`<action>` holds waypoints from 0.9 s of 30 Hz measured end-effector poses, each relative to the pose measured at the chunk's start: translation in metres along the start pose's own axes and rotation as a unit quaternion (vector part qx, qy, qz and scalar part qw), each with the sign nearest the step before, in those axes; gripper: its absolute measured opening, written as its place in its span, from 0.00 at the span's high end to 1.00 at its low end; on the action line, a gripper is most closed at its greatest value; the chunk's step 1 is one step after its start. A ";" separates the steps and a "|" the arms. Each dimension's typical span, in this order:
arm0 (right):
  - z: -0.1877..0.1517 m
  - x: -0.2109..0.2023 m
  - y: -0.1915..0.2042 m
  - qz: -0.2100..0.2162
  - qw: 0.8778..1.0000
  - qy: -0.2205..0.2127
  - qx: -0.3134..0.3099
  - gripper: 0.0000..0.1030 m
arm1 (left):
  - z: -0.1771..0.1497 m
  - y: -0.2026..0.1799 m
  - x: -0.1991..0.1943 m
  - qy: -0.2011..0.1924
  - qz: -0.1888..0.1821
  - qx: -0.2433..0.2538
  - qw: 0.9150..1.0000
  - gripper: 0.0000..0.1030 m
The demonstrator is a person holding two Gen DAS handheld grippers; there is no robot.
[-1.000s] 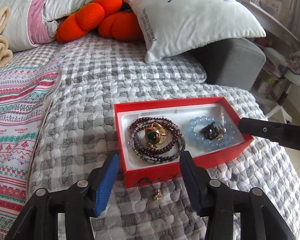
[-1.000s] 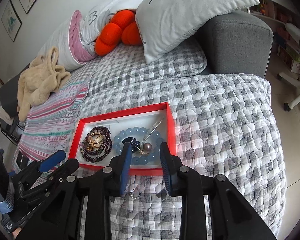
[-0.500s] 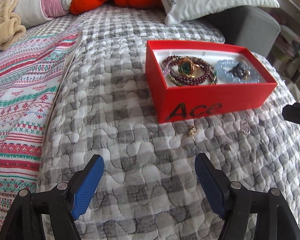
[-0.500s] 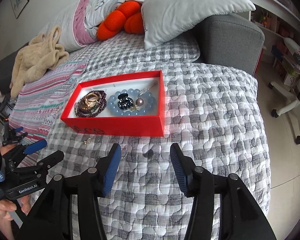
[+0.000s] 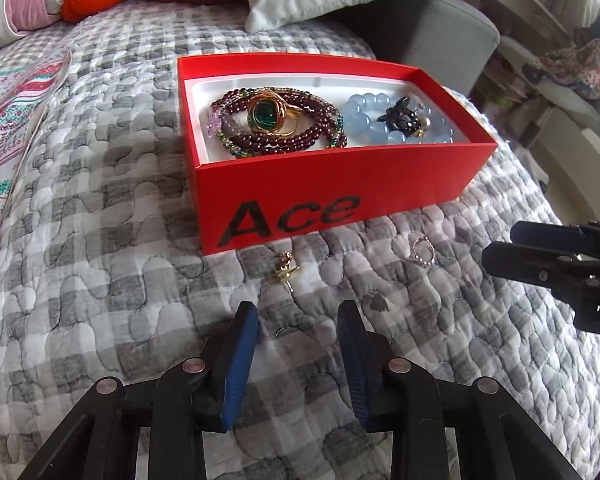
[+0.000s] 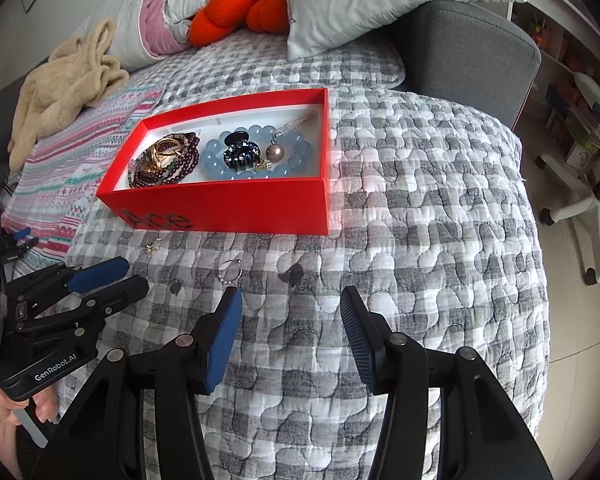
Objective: Organize jewelry
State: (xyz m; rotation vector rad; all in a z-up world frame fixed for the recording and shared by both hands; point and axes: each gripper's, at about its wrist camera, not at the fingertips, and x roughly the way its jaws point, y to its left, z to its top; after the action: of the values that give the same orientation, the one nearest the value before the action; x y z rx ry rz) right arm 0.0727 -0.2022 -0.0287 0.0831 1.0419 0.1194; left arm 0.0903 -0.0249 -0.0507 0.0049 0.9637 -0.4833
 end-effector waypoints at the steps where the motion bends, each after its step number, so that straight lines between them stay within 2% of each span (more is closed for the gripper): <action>1: 0.000 0.001 0.000 0.000 1.000 0.002 0.000 0.47 | 0.002 -0.001 0.002 0.000 0.002 0.001 1.000 0.67; 10: -0.001 0.005 -0.004 -0.001 1.000 0.005 0.003 0.47 | 0.016 -0.008 0.015 -0.003 0.029 0.002 1.000 0.76; 13: -0.002 0.003 -0.008 -0.002 1.000 0.004 0.005 0.47 | 0.017 -0.009 0.017 -0.003 0.042 0.005 0.999 0.83; 15: -0.002 0.002 -0.009 -0.002 1.000 0.004 0.007 0.47 | 0.017 -0.010 0.016 -0.004 0.054 0.010 0.998 0.94; 20: -0.002 0.002 -0.008 -0.001 1.000 0.007 0.002 0.47 | 0.017 -0.013 0.014 -0.003 0.066 0.019 0.998 0.94; 27: -0.006 0.014 0.011 0.001 1.000 0.021 -0.019 0.47 | 0.010 -0.005 -0.001 -0.002 0.063 0.007 0.998 0.95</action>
State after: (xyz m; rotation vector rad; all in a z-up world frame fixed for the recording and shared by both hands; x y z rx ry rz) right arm 0.0737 -0.1891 -0.0428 0.0473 1.0817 0.1435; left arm 0.0957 -0.0317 -0.0435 0.0756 0.9492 -0.3739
